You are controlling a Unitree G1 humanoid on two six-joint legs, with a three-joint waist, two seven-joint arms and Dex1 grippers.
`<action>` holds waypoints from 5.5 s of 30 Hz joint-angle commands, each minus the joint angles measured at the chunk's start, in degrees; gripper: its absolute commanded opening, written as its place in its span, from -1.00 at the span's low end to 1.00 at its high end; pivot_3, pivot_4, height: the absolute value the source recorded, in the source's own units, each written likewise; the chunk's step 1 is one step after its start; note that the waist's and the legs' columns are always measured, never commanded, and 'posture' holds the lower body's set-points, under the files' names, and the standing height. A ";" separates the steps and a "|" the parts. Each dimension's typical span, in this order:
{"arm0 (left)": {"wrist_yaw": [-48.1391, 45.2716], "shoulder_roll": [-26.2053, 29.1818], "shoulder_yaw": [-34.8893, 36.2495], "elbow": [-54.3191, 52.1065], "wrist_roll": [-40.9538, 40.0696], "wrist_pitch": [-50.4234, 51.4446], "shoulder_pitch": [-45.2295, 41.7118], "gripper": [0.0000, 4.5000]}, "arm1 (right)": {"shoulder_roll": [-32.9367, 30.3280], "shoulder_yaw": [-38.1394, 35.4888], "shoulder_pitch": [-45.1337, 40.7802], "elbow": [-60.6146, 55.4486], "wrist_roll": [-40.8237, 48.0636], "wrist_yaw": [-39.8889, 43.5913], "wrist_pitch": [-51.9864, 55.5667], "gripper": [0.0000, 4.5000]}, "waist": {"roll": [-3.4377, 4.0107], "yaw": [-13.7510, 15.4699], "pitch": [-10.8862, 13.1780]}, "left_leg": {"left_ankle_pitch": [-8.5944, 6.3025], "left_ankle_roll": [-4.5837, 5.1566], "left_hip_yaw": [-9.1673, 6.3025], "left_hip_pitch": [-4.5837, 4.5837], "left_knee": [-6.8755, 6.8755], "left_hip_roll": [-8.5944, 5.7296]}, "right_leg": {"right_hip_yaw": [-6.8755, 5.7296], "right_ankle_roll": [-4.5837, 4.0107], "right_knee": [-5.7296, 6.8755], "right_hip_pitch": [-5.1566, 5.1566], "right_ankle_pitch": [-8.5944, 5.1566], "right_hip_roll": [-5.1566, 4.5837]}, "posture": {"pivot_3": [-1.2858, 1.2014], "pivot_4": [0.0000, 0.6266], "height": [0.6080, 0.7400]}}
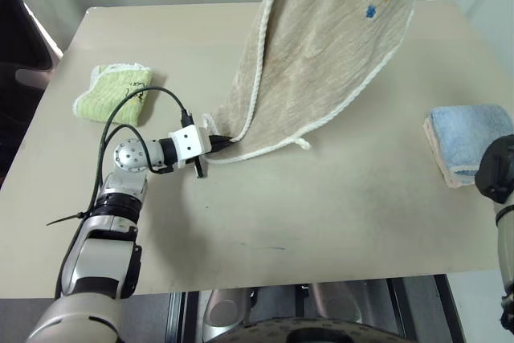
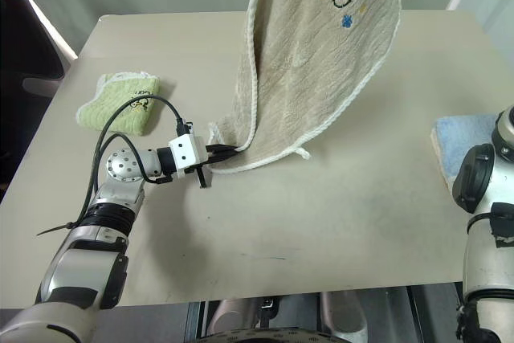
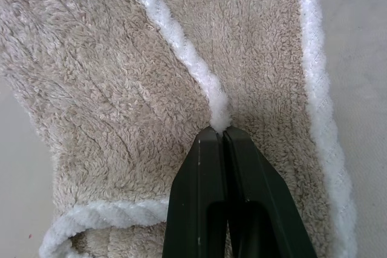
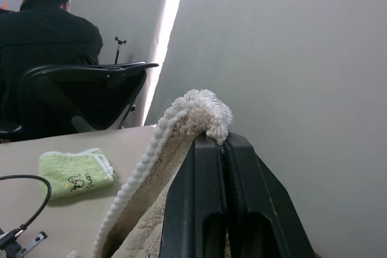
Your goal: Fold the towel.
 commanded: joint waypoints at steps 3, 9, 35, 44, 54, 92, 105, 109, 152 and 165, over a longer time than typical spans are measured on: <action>7.86 2.65 13.65 4.37 -12.24 12.57 -15.79 -0.98 | -4.61 -1.99 7.28 -2.47 -0.84 0.97 -3.16 -1.00 | -0.51 0.63 0.03 | 0.13 0.05 -0.08 -0.24 0.11 0.09 | -0.15 0.04 0.02 -0.08 0.08 0.04 | 0.03 -0.52 0.89; 10.20 1.54 14.24 8.11 -10.26 13.32 -22.15 -0.98 | -5.56 -3.64 11.91 -3.20 -0.11 -1.01 -3.06 -1.00 | 0.43 0.62 -0.16 | 0.12 0.10 0.15 -0.26 0.75 -0.20 | 0.14 0.33 -0.07 0.12 0.05 -0.14 | 0.03 -0.52 0.89; 14.78 4.19 18.66 22.33 -9.93 19.91 -35.59 -0.98 | -12.72 -6.96 32.69 13.42 -8.86 0.82 -20.66 -1.00 | 0.10 0.60 0.09 | 0.10 0.18 0.14 -0.43 0.79 -0.09 | 0.14 0.81 -0.15 0.06 0.31 -0.14 | 0.03 -0.52 0.89; 15.40 6.44 17.63 24.04 -5.70 18.33 -33.72 -0.98 | -13.08 -9.08 34.42 18.55 -8.49 2.14 -24.36 -1.00 | 0.15 0.68 0.13 | 0.11 0.20 0.12 -0.43 0.84 -0.12 | 0.15 0.79 -0.18 0.10 0.29 -0.08 | 0.03 -0.52 0.89; 16.26 5.38 17.84 25.42 -4.48 20.89 -36.48 -0.98 | -3.81 -11.61 28.73 31.91 -12.35 -3.78 -54.87 -1.00 | 0.25 0.62 0.20 | -0.07 0.54 0.12 -0.42 0.83 -0.10 | 0.04 0.71 -0.12 0.06 0.40 -0.08 | 0.03 -0.52 0.89; -30.41 31.08 1.64 -23.37 -23.70 49.39 6.04 -0.98 | -0.50 -23.55 94.62 -9.39 -0.26 23.34 -59.87 -1.00 | -0.05 0.40 0.05 | -0.46 0.51 -0.02 -0.07 0.87 -0.05 | 0.11 0.12 -0.23 0.50 0.04 -0.04 | 0.03 -0.52 0.89; -30.41 44.07 -9.15 -26.47 -28.31 41.94 10.90 -0.98 | 1.10 -23.92 104.37 -8.21 -2.27 28.69 -69.17 -1.00 | -0.06 0.38 -0.03 | -0.80 0.07 -0.11 0.10 0.71 -0.03 | 0.18 -0.17 -0.11 0.41 -0.34 0.02 | 0.03 -0.52 0.89; -30.41 44.68 -10.70 -24.28 -28.83 40.07 12.48 -0.98 | 0.08 -23.37 107.96 -9.73 -2.88 29.91 -68.52 -1.00 | -0.15 0.25 -0.06 | -0.98 -0.18 -0.09 0.09 0.72 -0.03 | 0.22 -0.17 -0.12 0.41 -0.35 0.02 | 0.03 -0.52 0.89; -24.56 15.00 -6.31 12.14 -9.10 23.09 -17.97 -0.98 | -3.97 -22.45 100.35 -14.06 -7.19 10.92 -43.87 -1.00 | -0.28 0.86 -0.11 | -0.78 0.27 -0.09 0.12 0.80 -0.04 | 0.15 0.03 -0.18 0.61 -0.27 0.03 | 0.03 -0.52 0.89; -21.11 11.68 -2.53 16.91 -3.42 17.94 -19.23 -0.98 | -2.56 -20.51 96.91 -11.85 -9.30 7.62 -43.80 -1.00 | -0.28 0.87 -0.11 | -0.67 0.44 -0.08 0.19 0.83 -0.06 | 0.14 0.28 -0.41 0.87 -0.12 0.02 | 0.03 -0.52 0.89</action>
